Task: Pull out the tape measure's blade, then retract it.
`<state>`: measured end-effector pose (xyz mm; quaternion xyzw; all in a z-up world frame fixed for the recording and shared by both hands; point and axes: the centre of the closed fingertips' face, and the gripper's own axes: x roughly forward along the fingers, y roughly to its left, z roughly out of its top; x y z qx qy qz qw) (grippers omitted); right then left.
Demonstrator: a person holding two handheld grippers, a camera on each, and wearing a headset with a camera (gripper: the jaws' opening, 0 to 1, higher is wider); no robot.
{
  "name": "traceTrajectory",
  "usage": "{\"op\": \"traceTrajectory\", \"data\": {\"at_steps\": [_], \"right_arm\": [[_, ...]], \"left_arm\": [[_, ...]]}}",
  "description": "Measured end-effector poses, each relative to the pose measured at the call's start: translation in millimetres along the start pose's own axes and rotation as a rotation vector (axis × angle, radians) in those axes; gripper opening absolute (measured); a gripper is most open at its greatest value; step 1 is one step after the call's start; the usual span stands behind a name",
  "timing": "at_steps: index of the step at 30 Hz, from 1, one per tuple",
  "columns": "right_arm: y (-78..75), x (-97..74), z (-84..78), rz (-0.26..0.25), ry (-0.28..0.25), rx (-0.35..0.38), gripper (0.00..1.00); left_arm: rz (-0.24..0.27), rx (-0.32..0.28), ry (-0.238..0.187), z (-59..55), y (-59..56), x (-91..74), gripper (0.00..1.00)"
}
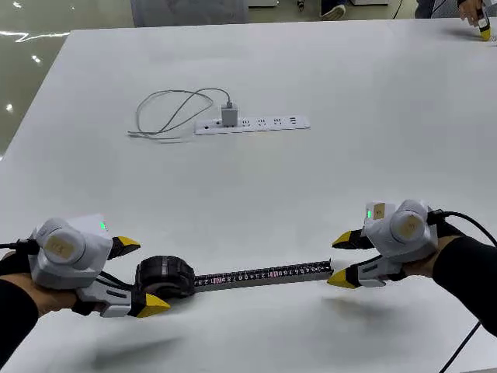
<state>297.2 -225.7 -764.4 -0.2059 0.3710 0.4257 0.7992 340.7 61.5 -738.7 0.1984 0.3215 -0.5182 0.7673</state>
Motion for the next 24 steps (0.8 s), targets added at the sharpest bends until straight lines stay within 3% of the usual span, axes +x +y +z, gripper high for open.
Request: {"op": "traceTrajectory", "data": {"at_steps": [9, 12, 14, 20, 24], "right_arm": [[3.0, -13.1, -9.8, -0.061, -0.017, 0.095, 0.48], [5.7, -16.1, -11.9, -0.071, -0.026, 0.109, 0.51], [7.1, -18.5, -13.2, -0.085, -0.036, 0.113, 0.53], [10.7, -29.2, -10.1, -0.144, -0.087, 0.124, 0.61], [11.1, -35.5, -12.0, -0.173, -0.117, 0.145, 0.68]], "left_arm": [[0.069, -0.159, -0.049, -11.4, 5.9, -12.8, 0.87], [0.096, -0.187, -0.052, -17.5, 9.0, -16.6, 0.94], [0.129, -0.228, -0.097, -14.0, 13.0, -21.4, 0.99], [0.203, -0.22, -0.112, -25.1, 20.5, -32.2, 0.99], [0.195, -0.248, -0.133, -31.3, 16.3, -37.6, 0.99]]}}
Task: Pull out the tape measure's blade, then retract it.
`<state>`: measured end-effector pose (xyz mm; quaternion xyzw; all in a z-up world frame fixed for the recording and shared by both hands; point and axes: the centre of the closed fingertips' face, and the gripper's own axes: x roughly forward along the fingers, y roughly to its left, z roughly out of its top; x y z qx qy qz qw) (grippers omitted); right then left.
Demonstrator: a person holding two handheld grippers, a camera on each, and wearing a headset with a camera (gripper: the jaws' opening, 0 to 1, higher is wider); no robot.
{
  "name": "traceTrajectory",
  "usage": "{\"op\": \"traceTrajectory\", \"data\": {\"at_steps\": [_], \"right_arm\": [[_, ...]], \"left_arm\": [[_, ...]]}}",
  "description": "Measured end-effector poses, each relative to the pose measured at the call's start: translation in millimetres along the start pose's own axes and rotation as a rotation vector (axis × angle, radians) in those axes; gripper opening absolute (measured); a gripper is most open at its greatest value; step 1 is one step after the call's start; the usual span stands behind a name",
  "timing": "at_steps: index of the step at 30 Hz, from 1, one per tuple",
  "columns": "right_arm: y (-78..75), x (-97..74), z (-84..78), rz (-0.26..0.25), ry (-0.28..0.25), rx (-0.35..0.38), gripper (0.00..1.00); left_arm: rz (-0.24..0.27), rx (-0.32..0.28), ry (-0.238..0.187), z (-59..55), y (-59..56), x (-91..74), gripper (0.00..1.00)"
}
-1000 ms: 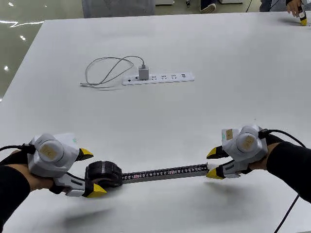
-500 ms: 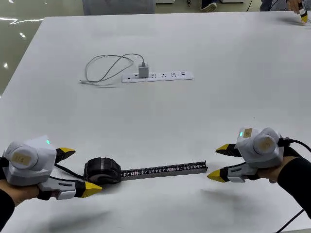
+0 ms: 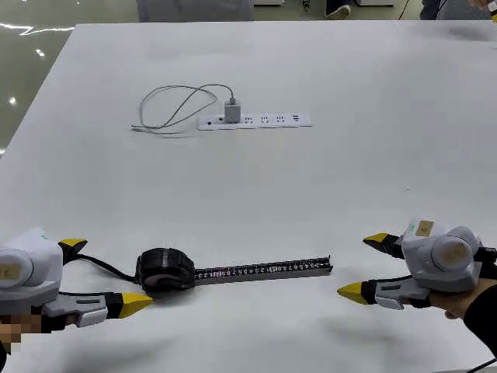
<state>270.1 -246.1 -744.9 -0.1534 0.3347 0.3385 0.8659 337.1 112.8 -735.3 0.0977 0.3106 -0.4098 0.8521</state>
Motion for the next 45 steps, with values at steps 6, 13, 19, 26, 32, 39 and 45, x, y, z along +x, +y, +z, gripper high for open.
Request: {"op": "traceTrajectory", "data": {"at_steps": [6, 13, 19, 26, 32, 39, 45], "right_arm": [[3.5, -6.0, -7.2, -0.013, -0.044, 0.017, 0.82], [7.1, -23.1, -15.9, -0.036, -0.064, 0.078, 0.93], [7.3, -30.4, -32.0, -0.066, -0.037, 0.091, 0.99], [0.2, -43.5, -36.9, -0.103, -0.053, 0.125, 0.99], [0.5, -53.1, -45.0, -0.12, -0.035, 0.108, 0.99], [4.3, -56.3, -55.3, -0.111, -0.001, 0.095, 0.99], [8.3, -59.6, -57.6, -0.11, -0.015, 0.124, 0.99]], "left_arm": [[0.021, 0.026, -0.012, -9.7, -2.2, -10.0, 0.99], [0.078, 0.001, -0.029, -18.9, 4.7, -24.6, 0.99], [0.133, 0.02, -0.018, -26.0, 7.6, -35.0, 0.99], [0.076, -0.052, -0.047, -24.0, -3.0, -40.4, 0.99], [0.076, -0.013, -0.05, -27.5, -1.2, -44.1, 0.99], [0.083, 0.009, -0.048, -30.4, -0.3, -45.9, 0.99], [0.073, -0.022, -0.042, -31.9, -4.2, -43.0, 0.99]]}}
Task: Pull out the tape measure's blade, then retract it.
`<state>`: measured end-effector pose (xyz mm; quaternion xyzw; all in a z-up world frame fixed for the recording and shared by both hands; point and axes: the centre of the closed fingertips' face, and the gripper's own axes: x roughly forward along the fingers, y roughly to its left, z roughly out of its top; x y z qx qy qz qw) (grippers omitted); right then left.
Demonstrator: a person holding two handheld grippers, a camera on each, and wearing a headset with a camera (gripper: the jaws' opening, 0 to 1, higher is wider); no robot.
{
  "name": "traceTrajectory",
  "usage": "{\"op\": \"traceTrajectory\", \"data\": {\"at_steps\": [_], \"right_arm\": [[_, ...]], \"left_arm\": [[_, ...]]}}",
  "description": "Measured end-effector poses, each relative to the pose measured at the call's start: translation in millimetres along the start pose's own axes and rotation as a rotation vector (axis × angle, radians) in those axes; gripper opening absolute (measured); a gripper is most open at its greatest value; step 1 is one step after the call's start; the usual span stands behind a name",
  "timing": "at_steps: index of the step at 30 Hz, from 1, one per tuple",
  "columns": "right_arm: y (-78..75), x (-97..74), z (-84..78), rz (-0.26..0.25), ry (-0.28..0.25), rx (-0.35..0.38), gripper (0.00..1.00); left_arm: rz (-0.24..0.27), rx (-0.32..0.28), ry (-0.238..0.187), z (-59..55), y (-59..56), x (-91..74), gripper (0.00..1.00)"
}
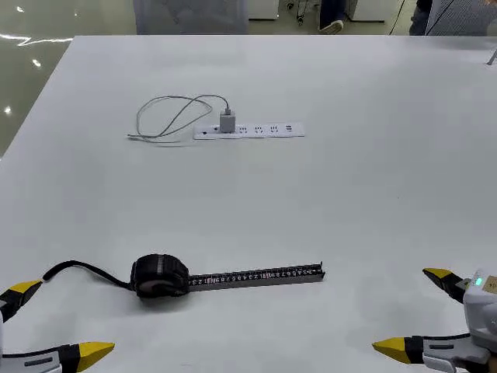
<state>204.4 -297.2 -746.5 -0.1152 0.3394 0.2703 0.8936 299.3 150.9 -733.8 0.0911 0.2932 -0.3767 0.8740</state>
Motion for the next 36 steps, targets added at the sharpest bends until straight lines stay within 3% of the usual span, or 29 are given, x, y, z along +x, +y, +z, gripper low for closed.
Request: {"op": "traceTrajectory", "data": {"at_steps": [2, 5, 7, 10, 17, 19, 21, 26, 30, 36], "right_arm": [[1.1, -0.8, -3.3, 0.004, 0.01, 0.001, 0.99], [2.0, -3.1, -8.0, 0.006, 0.031, -0.016, 0.99], [1.5, -5.0, -7.9, 0.007, 0.021, -0.018, 0.99], [0.6, -6.9, -6.8, 0.01, 0.002, -0.017, 0.99], [-3.9, -7.3, -12.0, -0.007, 0.017, -0.003, 0.99], [-7.9, -7.9, -14.4, -0.024, 0.032, -0.021, 0.99], [-8.0, -8.0, -14.1, -0.023, 0.034, -0.011, 0.99], [-9.9, -8.7, -15.6, -0.026, 0.05, -0.011, 0.99], [-10.3, -9.2, -17.7, -0.021, 0.083, -0.008, 0.99], [-7.1, -8.8, -19.8, -0.008, 0.113, -0.008, 0.99]], "left_arm": [[-0.01, -0.028, -0.018, 3.6, -5.1, 1.0, 0.99], [-0.002, 0.003, -0.003, 3.9, -7.3, 0.8, 0.99], [0.001, 0.026, 0.021, 1.3, -8.0, 1.0, 0.99], [0.003, 0.02, 0.015, 2.7, -8.3, 0.6, 0.99], [0.011, -0.002, 0.002, 5.7, -9.2, 0.1, 0.99], [0.021, 0.002, 0.019, 1.4, -7.4, 1.0, 0.99], [0.064, 0.044, 0.107, -12.7, 0.6, -0.4, 0.99], [0.066, -0.002, 0.084, -7.6, 0.2, -0.3, 0.99], [0.066, 0.023, 0.124, -11.6, 1.3, 0.7, 0.99], [0.089, 0.014, 0.128, -8.1, 0.7, 2.7, 0.99]]}}
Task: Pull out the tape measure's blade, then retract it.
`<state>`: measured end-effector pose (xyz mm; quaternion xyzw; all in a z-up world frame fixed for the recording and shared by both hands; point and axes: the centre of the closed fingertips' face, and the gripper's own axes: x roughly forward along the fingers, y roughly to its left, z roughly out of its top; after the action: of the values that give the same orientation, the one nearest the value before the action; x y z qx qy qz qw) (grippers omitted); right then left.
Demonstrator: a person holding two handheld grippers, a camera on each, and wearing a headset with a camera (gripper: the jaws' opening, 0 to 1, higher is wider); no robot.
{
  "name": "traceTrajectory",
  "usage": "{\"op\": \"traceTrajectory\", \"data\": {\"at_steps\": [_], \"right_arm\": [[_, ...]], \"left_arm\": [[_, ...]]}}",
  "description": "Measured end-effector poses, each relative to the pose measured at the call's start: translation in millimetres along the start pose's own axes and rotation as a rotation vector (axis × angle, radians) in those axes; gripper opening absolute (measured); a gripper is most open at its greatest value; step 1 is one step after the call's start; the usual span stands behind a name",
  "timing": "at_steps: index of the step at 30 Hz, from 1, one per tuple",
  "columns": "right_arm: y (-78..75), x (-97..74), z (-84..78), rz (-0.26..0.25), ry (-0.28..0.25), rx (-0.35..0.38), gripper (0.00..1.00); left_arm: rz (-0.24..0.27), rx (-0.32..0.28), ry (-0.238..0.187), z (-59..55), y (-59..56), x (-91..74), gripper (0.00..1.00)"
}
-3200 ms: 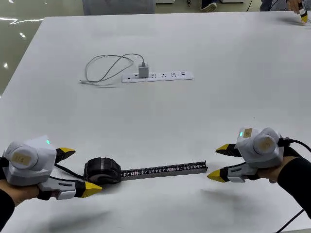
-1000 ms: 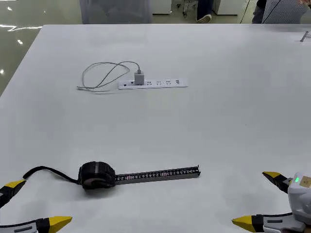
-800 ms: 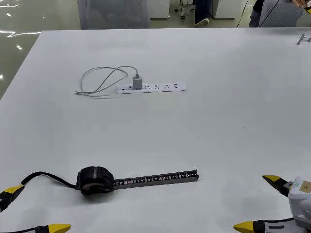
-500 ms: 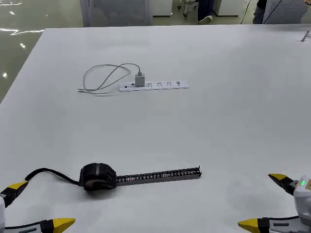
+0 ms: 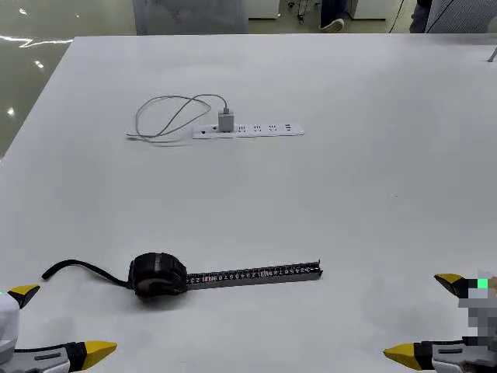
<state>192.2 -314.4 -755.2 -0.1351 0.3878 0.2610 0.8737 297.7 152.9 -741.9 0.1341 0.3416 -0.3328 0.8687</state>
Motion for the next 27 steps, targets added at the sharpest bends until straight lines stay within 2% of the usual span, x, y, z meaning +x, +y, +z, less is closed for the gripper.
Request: {"op": "traceTrajectory", "data": {"at_steps": [2, 3, 5, 6, 8, 10, 12, 16, 19, 21, 22, 24, 27], "right_arm": [[-1.9, -0.2, 2.5, -0.005, -0.005, -0.021, 0.99], [-2.4, -0.2, 3.5, -0.003, -0.005, -0.02, 0.99], [-7.0, 0.6, 5.4, -0.005, -0.006, -0.032, 0.99], [-13.3, -1.3, 9.3, -0.036, -0.006, -0.064, 0.99], [-14.4, -3.3, 13.5, -0.034, -0.004, -0.06, 0.99], [-17.9, -4.6, 17.1, -0.034, 0.001, -0.067, 0.99], [-19.8, -4.7, 20.8, -0.029, 0.005, -0.088, 0.99], [-24.4, -3.4, 26.7, -0.021, 0.024, -0.121, 0.99], [-26.4, 0.4, 29.8, 0.003, 0.04, -0.134, 0.99], [-23.7, 2.4, 33.8, 0.027, 0.054, -0.173, 0.99], [-22.6, 3.9, 34.5, 0.041, 0.058, -0.18, 0.99], [-14.8, 6.9, 35.8, 0.101, 0.083, -0.175, 0.99], [-13.3, 11.2, 46.1, 0.114, 0.087, -0.216, 0.99]], "left_arm": [[0.044, -0.013, 0.01, -0.5, 2.7, 2.2, 0.99], [0.057, -0.014, 0.034, -3.5, 2.7, 3.0, 0.99], [0.079, -0.03, 0.037, -1.6, 1.2, 5.2, 0.99], [0.091, -0.036, 0.038, 0.1, 0.1, 5.9, 0.99], [0.094, -0.05, 0.083, -3.9, -3.7, 6.6, 0.99], [0.083, -0.038, 0.051, 4.4, -9.8, 8.6, 0.99], [0.088, -0.04, 0.036, 8.5, -10.3, 11.9, 0.99], [0.081, -0.092, 0.012, 16.7, -13.0, 18.1, 0.99], [0.098, -0.118, -0.014, 24.2, -12.6, 19.1, 0.99], [0.088, -0.131, -0.031, 29.9, -17.2, 19.3, 0.99], [0.06, -0.131, -0.047, 33.2, -23.2, 20.7, 0.99], [0.052, -0.131, -0.06, 35.8, -27.9, 22.7, 0.99], [0.058, -0.099, -0.056, 37.7, -34.7, 27.5, 0.99]]}}
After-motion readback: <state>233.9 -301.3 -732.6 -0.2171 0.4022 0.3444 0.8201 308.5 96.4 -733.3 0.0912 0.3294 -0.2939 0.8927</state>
